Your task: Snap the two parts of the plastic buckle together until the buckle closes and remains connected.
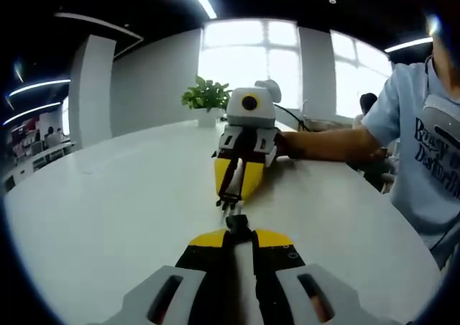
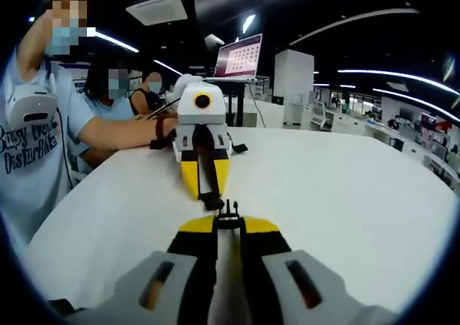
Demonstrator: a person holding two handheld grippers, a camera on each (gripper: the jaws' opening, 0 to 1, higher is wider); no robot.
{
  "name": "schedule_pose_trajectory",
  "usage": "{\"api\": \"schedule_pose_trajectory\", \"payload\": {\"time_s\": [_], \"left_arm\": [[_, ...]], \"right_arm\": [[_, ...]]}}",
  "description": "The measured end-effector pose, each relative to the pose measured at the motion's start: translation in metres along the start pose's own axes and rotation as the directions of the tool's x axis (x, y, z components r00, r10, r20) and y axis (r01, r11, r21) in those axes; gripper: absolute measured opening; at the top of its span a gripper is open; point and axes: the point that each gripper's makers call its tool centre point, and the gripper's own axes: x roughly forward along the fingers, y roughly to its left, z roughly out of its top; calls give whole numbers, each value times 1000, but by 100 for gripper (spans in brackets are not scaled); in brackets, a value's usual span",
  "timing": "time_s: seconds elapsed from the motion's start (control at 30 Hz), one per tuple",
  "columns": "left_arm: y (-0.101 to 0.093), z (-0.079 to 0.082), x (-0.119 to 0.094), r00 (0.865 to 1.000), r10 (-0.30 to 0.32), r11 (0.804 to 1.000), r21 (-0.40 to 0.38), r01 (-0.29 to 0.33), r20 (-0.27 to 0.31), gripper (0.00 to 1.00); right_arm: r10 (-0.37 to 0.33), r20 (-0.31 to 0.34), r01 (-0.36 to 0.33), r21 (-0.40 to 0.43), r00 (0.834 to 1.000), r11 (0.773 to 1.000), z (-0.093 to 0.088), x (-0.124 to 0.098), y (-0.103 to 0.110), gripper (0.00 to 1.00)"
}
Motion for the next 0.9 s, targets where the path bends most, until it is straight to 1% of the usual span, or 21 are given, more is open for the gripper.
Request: {"api": "schedule_pose_trajectory", "payload": {"time_s": [0.33, 0.6, 0.77, 0.9], "left_arm": [[-1, 1, 1, 1000, 0, 1000, -1, 0, 1, 11], [-11, 0, 1, 1000, 1, 1000, 1, -1, 3, 11], [-14, 0, 1, 1000, 2, 1000, -3, -2, 5, 11], [-16, -1, 2, 1000, 2, 1000, -6, -2, 7, 11]], "right_arm": [[7, -4, -7, 2, 1000, 1000, 0, 1, 4, 11], [15, -4, -15, -5, 1000, 1000, 0, 1, 5, 11], [20, -4, -20, -13, 1000, 1000, 0, 1, 3, 11], [25, -1, -25, -19, 1000, 1000, 0, 1, 6, 11]]}}
